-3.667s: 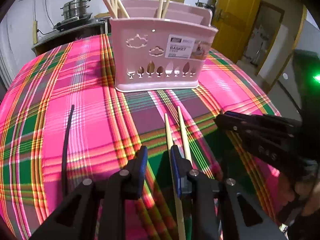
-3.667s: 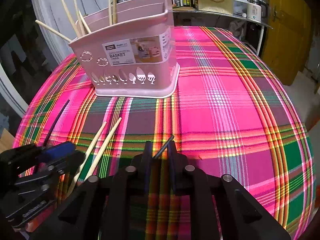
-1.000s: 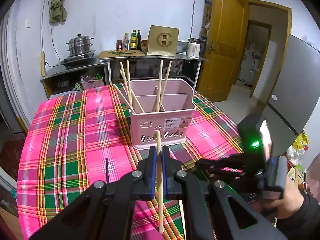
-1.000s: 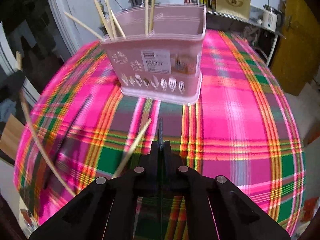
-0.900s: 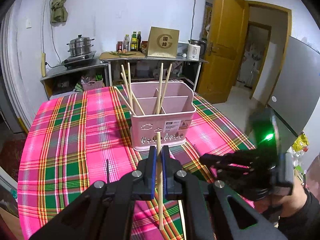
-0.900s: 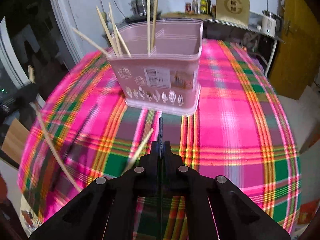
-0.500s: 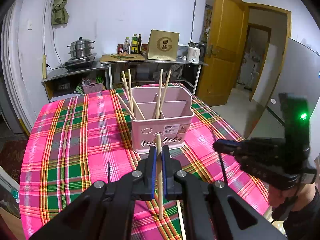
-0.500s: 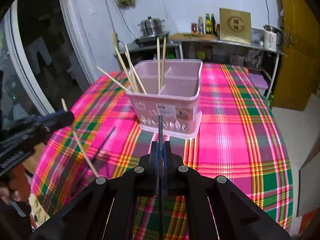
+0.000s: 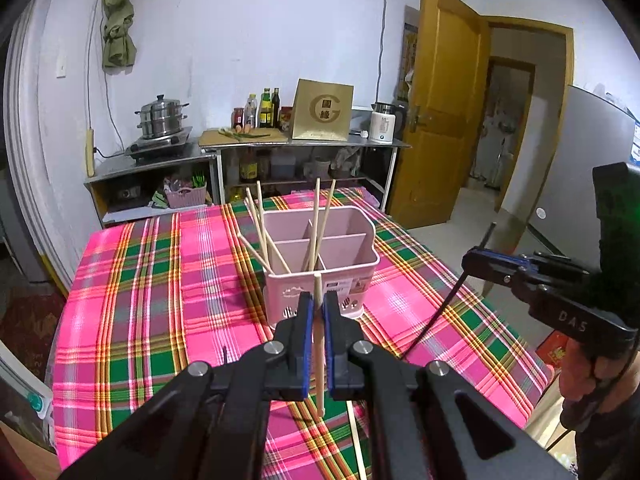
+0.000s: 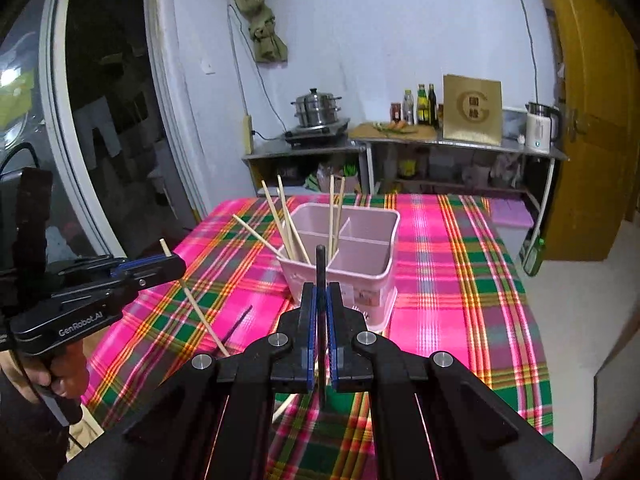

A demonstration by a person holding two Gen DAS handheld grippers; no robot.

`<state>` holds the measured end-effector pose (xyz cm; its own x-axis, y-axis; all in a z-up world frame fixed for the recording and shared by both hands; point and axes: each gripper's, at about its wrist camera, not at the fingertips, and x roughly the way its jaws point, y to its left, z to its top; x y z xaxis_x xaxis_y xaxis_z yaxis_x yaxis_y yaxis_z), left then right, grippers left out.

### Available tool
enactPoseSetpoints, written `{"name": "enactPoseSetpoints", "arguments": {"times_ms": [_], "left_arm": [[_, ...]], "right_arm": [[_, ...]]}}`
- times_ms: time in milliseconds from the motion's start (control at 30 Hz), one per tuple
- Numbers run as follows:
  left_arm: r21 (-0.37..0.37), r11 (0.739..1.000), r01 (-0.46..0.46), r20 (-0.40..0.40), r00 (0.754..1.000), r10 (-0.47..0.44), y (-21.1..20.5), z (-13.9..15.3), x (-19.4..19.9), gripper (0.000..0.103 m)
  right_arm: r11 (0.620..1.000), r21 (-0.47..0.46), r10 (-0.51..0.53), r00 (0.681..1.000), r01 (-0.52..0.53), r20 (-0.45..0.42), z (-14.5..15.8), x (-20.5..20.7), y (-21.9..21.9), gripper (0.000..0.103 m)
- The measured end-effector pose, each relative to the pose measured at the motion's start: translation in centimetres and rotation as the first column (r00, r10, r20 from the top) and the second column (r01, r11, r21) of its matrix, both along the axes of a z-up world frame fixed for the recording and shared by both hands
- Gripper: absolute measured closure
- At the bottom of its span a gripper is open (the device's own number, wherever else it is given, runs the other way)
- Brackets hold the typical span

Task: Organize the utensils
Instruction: 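Lower both chopsticks into the basket compartments and open both tools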

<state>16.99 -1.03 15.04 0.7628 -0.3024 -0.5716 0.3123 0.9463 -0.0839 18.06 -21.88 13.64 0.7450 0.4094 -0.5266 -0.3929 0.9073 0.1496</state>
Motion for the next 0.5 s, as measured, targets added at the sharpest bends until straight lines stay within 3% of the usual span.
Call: {"name": "enactPoseSetpoints", "arguments": {"times_ms": [500], "left_arm": [[0.016,1.0,0.001,0.009,1.0,-0.001,0.2,3.4,3.4,0.097]], "right_arm": [[0.999,-0.025,0.041,0.995,-0.039,0.096,4.2,1.1,1.5,0.099]]}}
